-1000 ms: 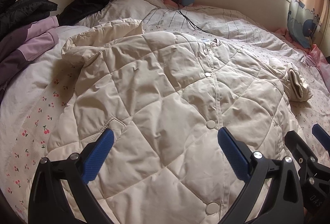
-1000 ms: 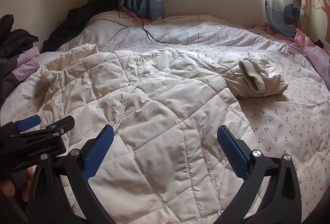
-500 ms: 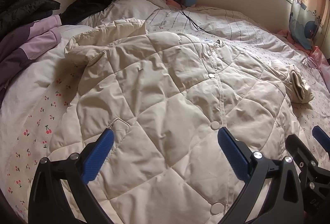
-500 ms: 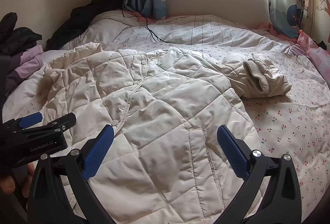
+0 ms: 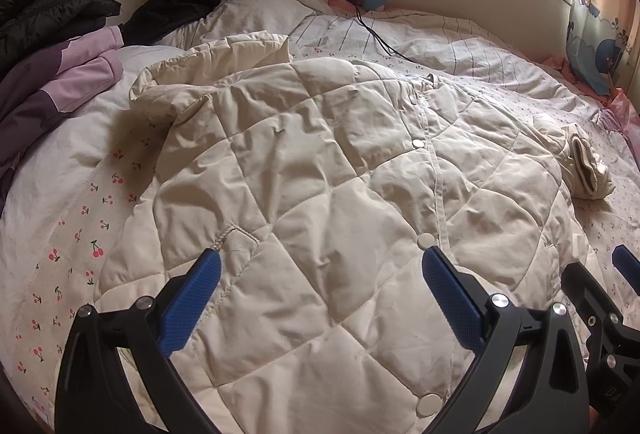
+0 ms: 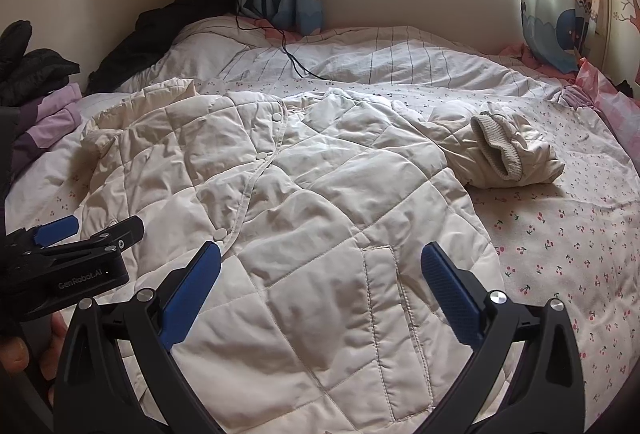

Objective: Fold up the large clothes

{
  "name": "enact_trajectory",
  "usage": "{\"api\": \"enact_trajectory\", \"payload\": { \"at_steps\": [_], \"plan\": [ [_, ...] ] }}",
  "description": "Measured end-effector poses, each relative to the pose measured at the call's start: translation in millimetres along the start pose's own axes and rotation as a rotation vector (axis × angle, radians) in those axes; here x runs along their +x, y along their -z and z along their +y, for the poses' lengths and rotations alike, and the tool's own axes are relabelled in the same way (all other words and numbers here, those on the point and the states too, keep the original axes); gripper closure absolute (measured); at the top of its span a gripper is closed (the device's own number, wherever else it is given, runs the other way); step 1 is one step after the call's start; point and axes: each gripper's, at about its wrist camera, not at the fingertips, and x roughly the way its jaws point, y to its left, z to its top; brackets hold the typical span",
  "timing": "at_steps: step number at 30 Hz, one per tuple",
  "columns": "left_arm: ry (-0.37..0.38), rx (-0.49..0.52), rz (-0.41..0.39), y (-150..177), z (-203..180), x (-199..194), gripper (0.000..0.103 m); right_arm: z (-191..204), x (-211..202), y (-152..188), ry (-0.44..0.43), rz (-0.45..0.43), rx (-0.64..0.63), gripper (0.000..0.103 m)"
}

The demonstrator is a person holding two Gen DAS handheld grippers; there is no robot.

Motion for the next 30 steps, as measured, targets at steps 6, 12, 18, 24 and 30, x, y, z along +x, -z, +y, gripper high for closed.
{"api": "enact_trajectory", "payload": {
  "at_steps": [6, 12, 18, 24, 30],
  "plan": [
    [0.000, 0.000, -0.001, 0, 0, 0, 0.006, -1, 1, 1, -0.004, 0.005, 0.001, 0.006],
    [-0.001, 0.001, -0.001, 0, 1, 0, 0.006, 0, 3, 2, -0.015, 0.009, 0.001, 0.006],
    [0.001, -0.005, 0.002, -1, 4, 1, 0.006, -1, 4, 2, -0.024, 0.014, 0.011, 0.006],
    [0.001, -0.016, 0.009, -3, 9, 3, 0.006, -8, 6, 0, -0.025, 0.022, 0.013, 0.006],
    [0.013, -0.019, 0.016, -6, 4, 6, 0.006, -33, 8, -12, -0.004, 0.013, 0.016, 0.006]
  ]
}}
